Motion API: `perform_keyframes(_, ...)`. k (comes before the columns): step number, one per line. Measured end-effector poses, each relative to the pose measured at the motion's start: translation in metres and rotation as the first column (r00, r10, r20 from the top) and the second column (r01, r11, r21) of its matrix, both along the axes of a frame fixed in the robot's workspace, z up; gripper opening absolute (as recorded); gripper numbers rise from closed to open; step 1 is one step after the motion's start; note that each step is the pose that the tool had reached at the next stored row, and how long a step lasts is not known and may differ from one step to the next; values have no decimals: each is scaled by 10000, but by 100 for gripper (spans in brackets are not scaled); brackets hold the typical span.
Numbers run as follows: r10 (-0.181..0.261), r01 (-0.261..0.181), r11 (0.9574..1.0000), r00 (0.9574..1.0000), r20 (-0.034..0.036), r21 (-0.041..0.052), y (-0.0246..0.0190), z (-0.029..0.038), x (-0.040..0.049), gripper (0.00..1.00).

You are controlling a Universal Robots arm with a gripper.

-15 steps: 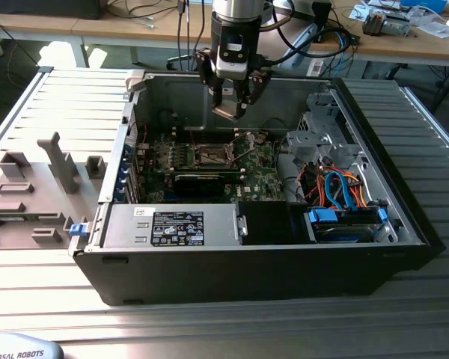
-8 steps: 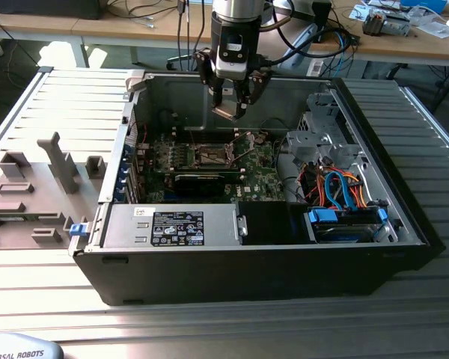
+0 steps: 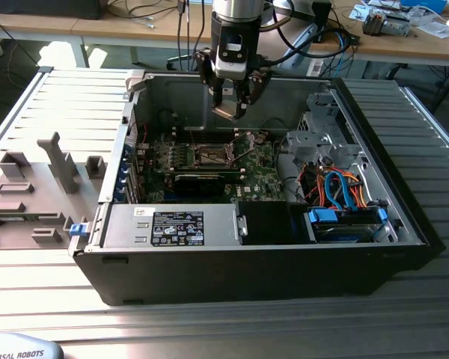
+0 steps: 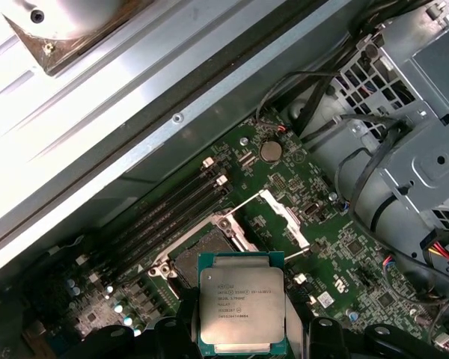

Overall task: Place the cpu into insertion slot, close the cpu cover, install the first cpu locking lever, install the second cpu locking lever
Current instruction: 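Place the cpu into insertion slot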

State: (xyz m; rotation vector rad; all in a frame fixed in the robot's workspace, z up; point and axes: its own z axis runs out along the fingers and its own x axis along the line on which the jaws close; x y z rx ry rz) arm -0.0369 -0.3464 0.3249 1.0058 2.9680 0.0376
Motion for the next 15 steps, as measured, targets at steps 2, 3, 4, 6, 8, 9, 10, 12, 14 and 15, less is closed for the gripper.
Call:
perform_keyframes(2, -15, 15, 10000, 10000, 0, 0, 0, 0, 0, 54)
perform_keyframes(3, -22, 22, 10000, 10000, 0, 0, 0, 0, 0, 54)
perform_keyframes(4, -28, 28, 10000, 10000, 0, 0, 0, 0, 0, 54)
perform_keyframes(6, -41, 41, 10000, 10000, 0, 0, 0, 0, 0, 54)
perform_keyframes(8, -65, 65, 10000, 10000, 0, 0, 0, 0, 0, 54)
perform_keyframes(9, -76, 76, 10000, 10000, 0, 0, 0, 0, 0, 54)
perform_keyframes(10, -90, 90, 10000, 10000, 0, 0, 0, -1, 0, 54)
perform_keyframes(12, -113, 113, 9999, 9999, 0, 0, 0, -1, 0, 54)
perform_keyframes(14, -127, 127, 9999, 9999, 0, 0, 0, -1, 0, 54)
perform_keyframes(15, -138, 138, 9999, 9999, 0, 0, 0, -1, 0, 54)
